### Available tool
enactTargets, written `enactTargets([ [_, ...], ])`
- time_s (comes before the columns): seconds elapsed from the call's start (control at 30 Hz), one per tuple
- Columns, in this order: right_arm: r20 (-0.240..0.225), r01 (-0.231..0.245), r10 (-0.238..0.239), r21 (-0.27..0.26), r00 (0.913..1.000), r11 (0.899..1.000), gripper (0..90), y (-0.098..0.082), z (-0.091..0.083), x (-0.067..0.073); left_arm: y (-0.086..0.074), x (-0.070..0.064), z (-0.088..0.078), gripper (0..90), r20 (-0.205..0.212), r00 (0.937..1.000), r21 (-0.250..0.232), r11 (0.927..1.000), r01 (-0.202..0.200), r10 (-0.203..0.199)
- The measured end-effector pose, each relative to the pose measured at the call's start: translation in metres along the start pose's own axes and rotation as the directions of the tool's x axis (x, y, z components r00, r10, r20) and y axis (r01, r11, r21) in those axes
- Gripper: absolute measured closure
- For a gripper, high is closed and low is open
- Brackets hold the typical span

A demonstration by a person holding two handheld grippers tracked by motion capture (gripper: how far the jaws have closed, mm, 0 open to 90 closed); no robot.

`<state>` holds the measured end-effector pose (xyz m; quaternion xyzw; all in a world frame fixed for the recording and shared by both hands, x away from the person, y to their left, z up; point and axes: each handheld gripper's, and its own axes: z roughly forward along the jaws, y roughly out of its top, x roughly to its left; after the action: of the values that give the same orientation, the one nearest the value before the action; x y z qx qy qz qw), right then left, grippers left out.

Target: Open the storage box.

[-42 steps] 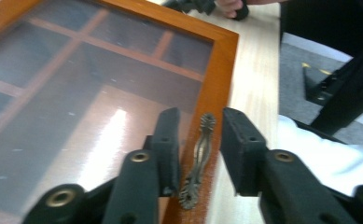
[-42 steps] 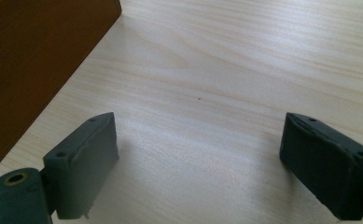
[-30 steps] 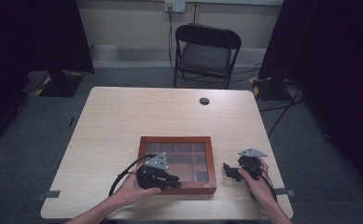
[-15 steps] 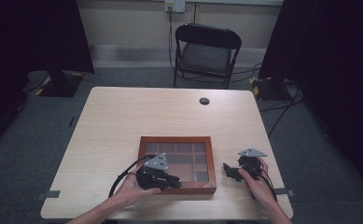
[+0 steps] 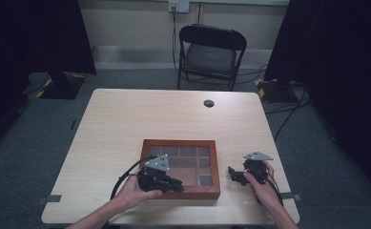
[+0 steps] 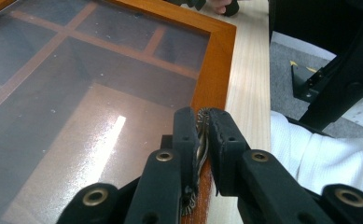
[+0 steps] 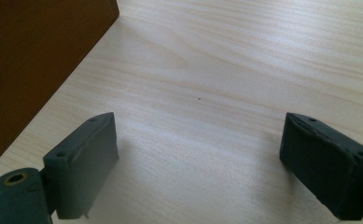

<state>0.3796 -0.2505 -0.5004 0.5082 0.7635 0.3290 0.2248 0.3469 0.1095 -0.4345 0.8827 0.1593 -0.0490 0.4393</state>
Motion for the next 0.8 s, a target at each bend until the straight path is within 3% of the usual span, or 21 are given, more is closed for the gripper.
enactTargets([
  [0.1,0.000,0.000,0.000,0.000,1.0000,1.000,10.7,0.000,0.000,0.000,0.000,0.002,-0.004,81.6,0.016,0.9996,-0.021,0.9995,0.025,-0.025],
  [0.8,0.002,0.000,0.000,0.001,1.0000,1.000,10.4,0.000,0.000,0.000,0.017,0.002,-0.018,81.5,0.020,0.9994,-0.005,0.9996,0.028,-0.028],
])
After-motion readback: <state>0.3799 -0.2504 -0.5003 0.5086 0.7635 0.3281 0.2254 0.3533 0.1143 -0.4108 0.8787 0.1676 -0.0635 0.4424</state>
